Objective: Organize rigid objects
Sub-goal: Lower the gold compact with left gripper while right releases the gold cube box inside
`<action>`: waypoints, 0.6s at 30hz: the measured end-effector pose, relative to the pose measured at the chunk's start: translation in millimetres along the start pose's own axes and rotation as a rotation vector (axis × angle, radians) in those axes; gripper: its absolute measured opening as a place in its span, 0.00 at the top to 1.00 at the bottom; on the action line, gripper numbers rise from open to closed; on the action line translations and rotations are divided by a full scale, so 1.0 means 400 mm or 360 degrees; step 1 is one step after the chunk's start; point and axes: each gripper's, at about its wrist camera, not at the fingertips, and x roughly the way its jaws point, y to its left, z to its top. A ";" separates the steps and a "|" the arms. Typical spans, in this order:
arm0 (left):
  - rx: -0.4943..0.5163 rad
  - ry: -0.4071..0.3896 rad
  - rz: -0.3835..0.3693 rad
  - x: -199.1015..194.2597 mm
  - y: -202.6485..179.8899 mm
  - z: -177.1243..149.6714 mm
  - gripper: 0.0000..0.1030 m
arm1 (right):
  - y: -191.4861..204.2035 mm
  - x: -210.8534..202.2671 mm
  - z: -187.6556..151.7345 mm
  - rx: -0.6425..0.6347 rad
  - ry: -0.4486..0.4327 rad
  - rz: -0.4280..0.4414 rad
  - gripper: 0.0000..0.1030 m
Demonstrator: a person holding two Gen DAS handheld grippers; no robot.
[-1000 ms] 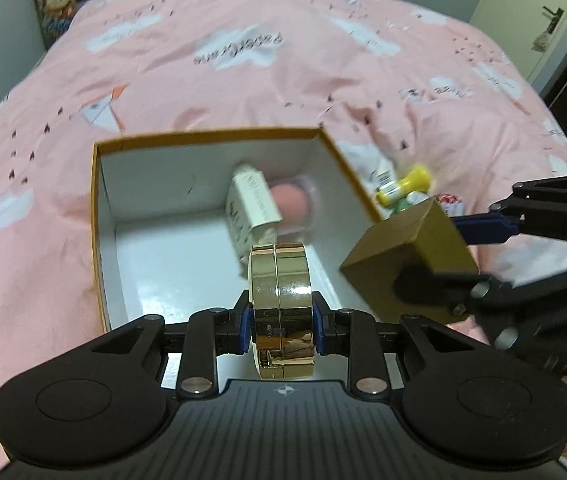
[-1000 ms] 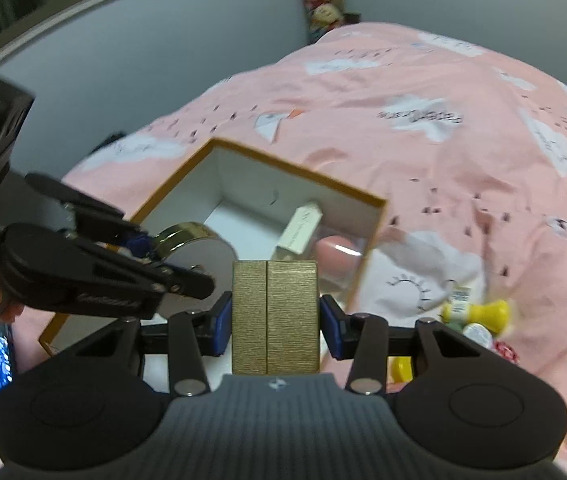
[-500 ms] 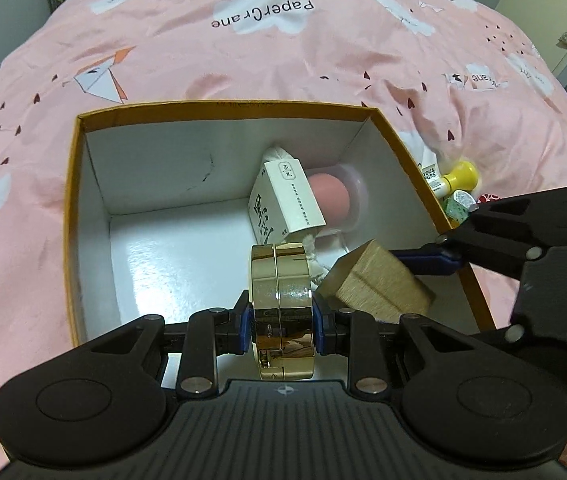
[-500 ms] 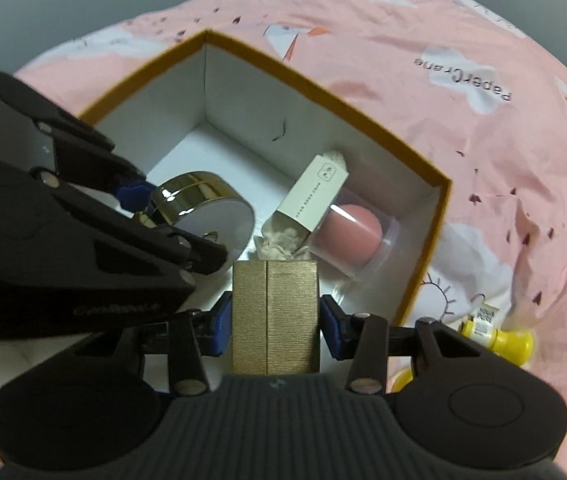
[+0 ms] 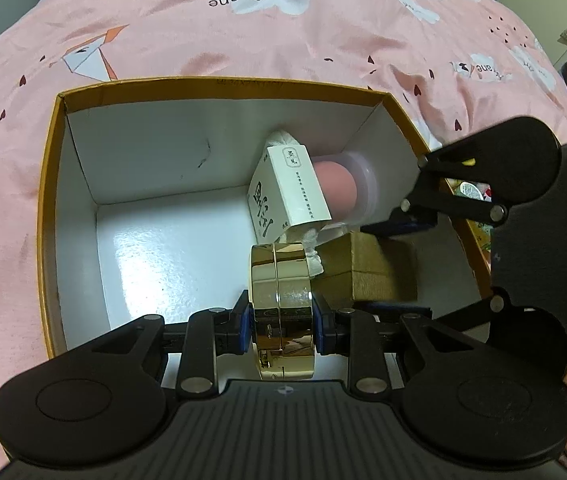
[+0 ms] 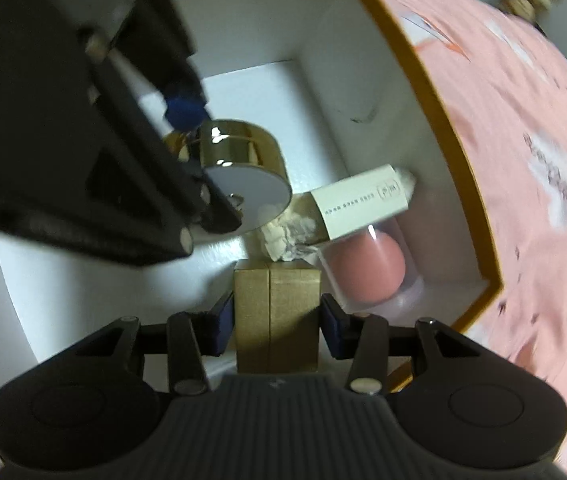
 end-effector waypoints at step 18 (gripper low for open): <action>-0.0055 0.0057 -0.0029 0.023 0.000 0.007 0.69 | 0.059 0.018 -0.038 -0.0200 -0.0017 -0.0314 0.55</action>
